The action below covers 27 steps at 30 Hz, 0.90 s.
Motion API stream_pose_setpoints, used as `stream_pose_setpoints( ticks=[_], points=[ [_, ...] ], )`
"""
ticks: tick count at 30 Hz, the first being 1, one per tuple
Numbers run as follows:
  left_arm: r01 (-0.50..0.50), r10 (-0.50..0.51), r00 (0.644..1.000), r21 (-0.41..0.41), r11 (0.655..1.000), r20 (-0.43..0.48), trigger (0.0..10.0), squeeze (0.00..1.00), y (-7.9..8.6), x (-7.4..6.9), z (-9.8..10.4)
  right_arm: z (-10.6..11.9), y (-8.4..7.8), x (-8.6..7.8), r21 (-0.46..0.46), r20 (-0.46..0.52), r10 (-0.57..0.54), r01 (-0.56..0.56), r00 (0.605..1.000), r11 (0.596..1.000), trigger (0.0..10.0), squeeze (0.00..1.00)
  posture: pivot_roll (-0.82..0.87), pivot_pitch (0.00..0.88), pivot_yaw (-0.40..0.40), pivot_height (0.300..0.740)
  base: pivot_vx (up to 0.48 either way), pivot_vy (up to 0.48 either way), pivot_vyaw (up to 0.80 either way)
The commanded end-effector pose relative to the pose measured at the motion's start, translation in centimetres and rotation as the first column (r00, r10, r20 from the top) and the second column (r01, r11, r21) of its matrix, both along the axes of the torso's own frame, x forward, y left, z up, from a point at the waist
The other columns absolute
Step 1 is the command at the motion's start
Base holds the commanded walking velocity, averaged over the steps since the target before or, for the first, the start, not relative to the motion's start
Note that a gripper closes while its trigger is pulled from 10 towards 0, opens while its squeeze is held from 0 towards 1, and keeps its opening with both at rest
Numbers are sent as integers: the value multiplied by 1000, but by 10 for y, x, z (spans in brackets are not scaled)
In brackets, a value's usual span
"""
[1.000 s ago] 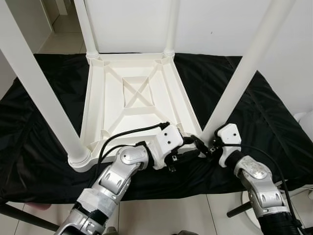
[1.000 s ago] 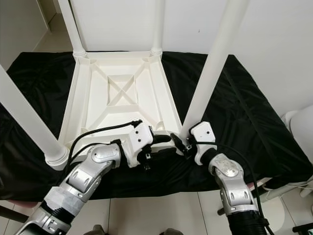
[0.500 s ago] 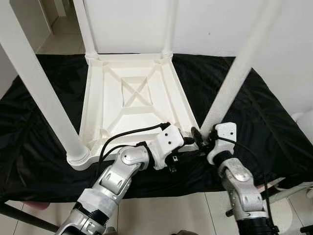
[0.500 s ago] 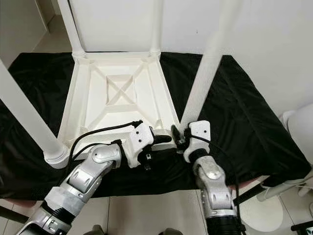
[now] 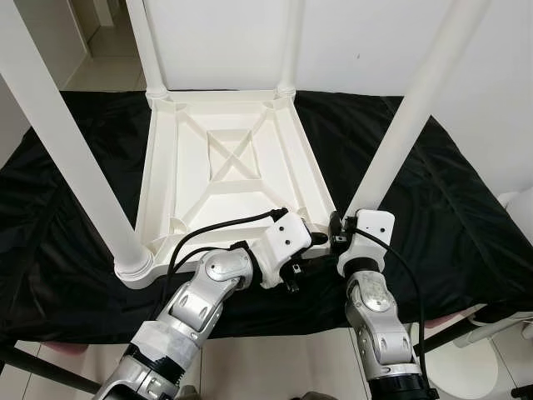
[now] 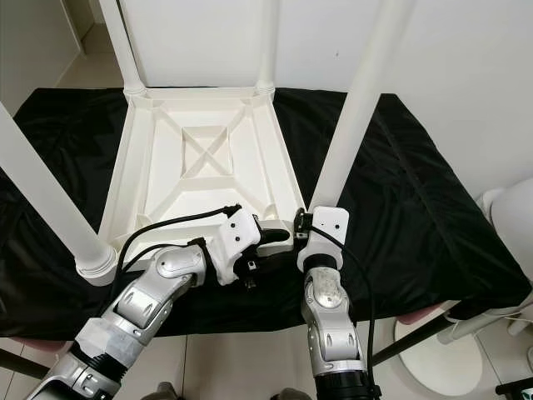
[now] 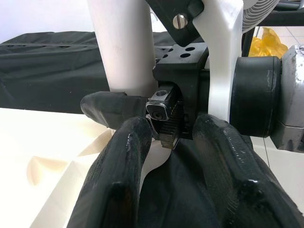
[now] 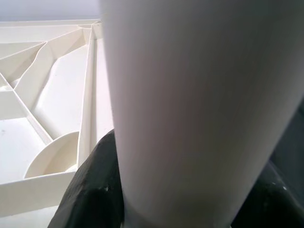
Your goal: Building children table
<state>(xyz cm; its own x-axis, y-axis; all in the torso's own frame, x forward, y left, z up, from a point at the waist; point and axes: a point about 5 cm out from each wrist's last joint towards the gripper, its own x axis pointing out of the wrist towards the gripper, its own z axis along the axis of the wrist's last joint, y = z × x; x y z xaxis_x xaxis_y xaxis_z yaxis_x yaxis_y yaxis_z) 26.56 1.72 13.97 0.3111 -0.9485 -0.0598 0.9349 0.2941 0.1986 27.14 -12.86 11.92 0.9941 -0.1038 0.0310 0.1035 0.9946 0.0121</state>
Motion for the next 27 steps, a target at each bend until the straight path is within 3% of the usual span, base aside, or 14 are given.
stream_pose_setpoints(
  ticks=[1, 9, 12, 13, 15, 23, 24, 25, 27],
  points=[
    [17, -17, 1000, 9, 1000, 8, 10000, 0, -3, -3, -2, -6, 4, -3, 4, -38, -3, 4, 999, 1000, 10000, 0, -28, 0, -28, 740, 0, 0, 0],
    [4, -4, 1000, 17, 1000, 11, 10000, 0, 6, 1, -1, -2, -11, -9, -29, 2, -16, 16, 1000, 999, 10000, 0, -26, 0, -36, 740, 0, 0, 0],
    [-4, 4, 1000, -1, 1000, -4, 10000, 0, 12, 3, 3, 1, -25, -14, -49, 33, -4, 6, 999, 999, 10000, 0, -26, 0, -37, 740, 0, 0, 0],
    [-1, 1, 1000, -4, 1000, -12, 10000, 0, 14, 3, 4, 4, -35, -15, -40, 48, 8, -6, 999, 999, 10000, 961, -26, 0, -37, 740, 0, 0, 0],
    [4, -4, 1000, -5, 1000, -16, 10000, 0, 16, 3, 4, 5, -40, -16, -44, 57, 22, -20, 998, 999, 10000, 1000, -26, 0, -37, 740, 0, 0, 0],
    [46, -45, 998, 11, 999, -34, 10000, 0, 21, -1, 4, 13, -63, -15, -64, 72, 171, -167, 983, 984, 10000, 1000, -28, 0, -29, 740, 0, 0, 0],
    [52, -51, 998, 16, 999, -36, 10000, 0, 22, -2, 4, 13, -64, -15, -70, 64, 204, -199, 977, 977, 10000, 0, -28, 0, -28, 740, 0, 0, 0],
    [52, -51, 998, 16, 999, -36, 10000, 0, 22, -2, 4, 13, -64, -15, -70, 64, 204, -199, 977, 977, 10000, 0, -28, 0, -28, 740, 0, 0, 0],
    [70, -69, 997, 29, 997, -44, 10000, 0, 23, -4, 2, 12, -66, -13, -118, 29, 342, -337, 939, 934, 10000, 0, -31, 0, -19, 740, 0, 0, 0]
  ],
)
